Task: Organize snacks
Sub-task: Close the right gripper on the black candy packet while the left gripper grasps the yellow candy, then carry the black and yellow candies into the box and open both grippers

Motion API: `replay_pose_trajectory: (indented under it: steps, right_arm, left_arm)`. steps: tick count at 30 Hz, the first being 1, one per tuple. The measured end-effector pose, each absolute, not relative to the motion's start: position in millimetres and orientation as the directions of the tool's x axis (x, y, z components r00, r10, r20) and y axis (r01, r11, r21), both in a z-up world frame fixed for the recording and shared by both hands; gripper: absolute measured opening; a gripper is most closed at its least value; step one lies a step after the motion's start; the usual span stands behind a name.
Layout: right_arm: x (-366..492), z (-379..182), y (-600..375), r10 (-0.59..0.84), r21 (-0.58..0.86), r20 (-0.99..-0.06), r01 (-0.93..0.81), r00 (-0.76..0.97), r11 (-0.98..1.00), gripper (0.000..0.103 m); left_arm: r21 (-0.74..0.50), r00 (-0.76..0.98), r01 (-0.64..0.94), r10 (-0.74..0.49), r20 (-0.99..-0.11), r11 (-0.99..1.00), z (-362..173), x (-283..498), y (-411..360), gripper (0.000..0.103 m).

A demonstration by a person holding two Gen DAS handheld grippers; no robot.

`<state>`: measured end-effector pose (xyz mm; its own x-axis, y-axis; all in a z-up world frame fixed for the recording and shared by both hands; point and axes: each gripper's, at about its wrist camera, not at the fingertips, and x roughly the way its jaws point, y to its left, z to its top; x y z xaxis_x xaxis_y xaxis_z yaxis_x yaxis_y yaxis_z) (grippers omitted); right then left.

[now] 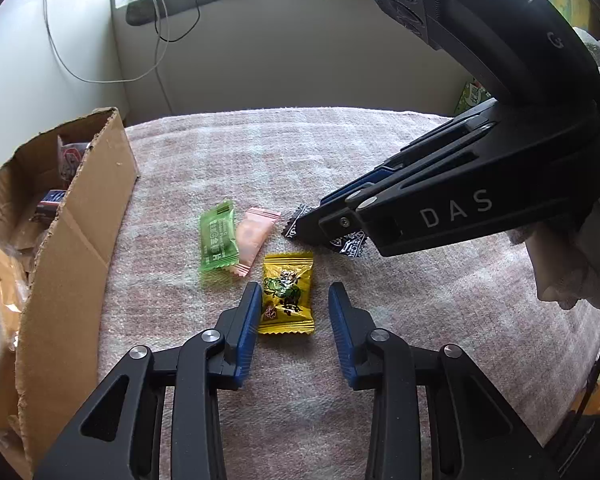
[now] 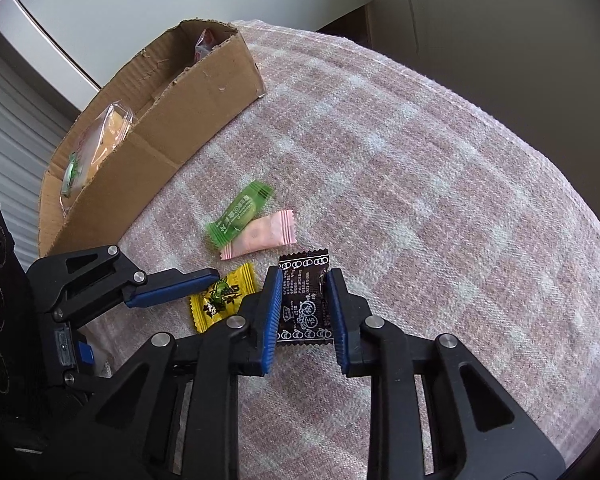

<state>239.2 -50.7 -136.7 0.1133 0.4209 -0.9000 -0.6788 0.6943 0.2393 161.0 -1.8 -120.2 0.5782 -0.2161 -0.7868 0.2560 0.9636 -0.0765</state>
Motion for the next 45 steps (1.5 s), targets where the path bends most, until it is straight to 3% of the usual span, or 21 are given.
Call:
replay_pose_trajectory:
  steps: [11,22,35,45]
  right_arm:
    - [236,-127,-75,0.45,0.255,-0.879,-0.641,0.159,0.724,0.024]
    - [216,-76,-81,0.496,0.232,-0.828,-0.647,0.26,0.726,0.024]
    - [210,-36,-24,0.575,0.247,-0.768,-0.696,0.284,0.674,0.024]
    - [216,-30,34,0.62,0.275,-0.745,-0.734,0.246,0.621,0.024]
  left_arm:
    - [-0.12,0.608,0.211,-0.227,-0.761,0.97,-107,135,13,0.024]
    - [-0.171,0.685,0.181,-0.249,-0.684,0.968,-61,105,37,0.024]
    - [-0.136,0.766,0.033,-0.112,-0.633,0.99,-26,98,111,0.024]
    - [-0.129,0.77,-0.063,-0.034,-0.637,0.99,-29,119,161,0.024]
